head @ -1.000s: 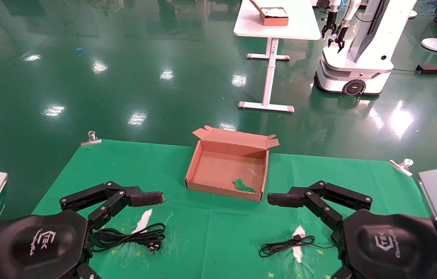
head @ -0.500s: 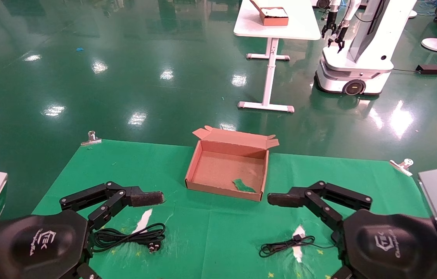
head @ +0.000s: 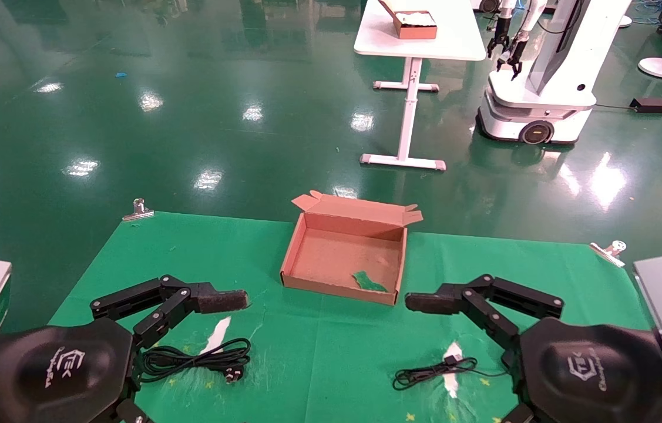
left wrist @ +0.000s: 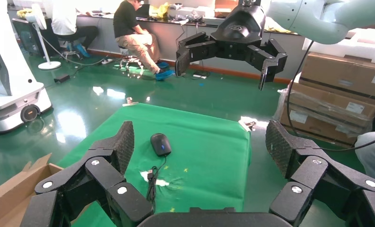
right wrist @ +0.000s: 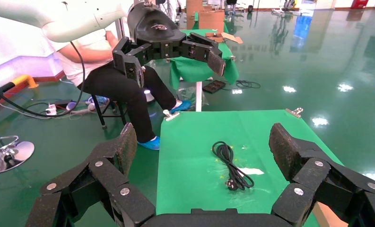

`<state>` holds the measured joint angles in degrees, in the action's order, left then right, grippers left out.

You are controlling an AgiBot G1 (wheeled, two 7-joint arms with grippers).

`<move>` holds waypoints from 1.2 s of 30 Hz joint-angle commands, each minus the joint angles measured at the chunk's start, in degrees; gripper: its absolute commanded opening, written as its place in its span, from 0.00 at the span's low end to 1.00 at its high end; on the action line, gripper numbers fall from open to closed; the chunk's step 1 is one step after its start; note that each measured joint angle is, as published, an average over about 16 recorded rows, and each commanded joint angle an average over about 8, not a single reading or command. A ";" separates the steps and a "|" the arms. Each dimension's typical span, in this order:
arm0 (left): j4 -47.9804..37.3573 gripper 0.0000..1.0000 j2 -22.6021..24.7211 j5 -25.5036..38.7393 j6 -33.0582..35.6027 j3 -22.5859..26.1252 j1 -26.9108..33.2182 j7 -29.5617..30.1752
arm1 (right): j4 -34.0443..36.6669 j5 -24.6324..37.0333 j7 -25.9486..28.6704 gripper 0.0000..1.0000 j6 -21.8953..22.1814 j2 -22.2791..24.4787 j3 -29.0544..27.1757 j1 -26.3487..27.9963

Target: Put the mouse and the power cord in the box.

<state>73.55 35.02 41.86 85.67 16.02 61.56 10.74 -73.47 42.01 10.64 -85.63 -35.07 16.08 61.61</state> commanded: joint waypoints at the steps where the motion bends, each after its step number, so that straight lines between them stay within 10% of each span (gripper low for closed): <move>1: 0.00 1.00 0.00 0.00 0.00 0.00 0.00 0.00 | 0.00 0.00 0.00 1.00 0.00 0.00 0.00 0.00; 36: 0.86 1.00 -0.52 2.08 0.62 0.75 1.01 -0.16 | -0.03 0.43 -0.46 1.00 -0.80 0.93 0.03 -0.33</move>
<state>74.01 34.35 44.80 86.66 17.10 63.02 10.40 -73.17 43.01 9.75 -86.75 -33.95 16.29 61.35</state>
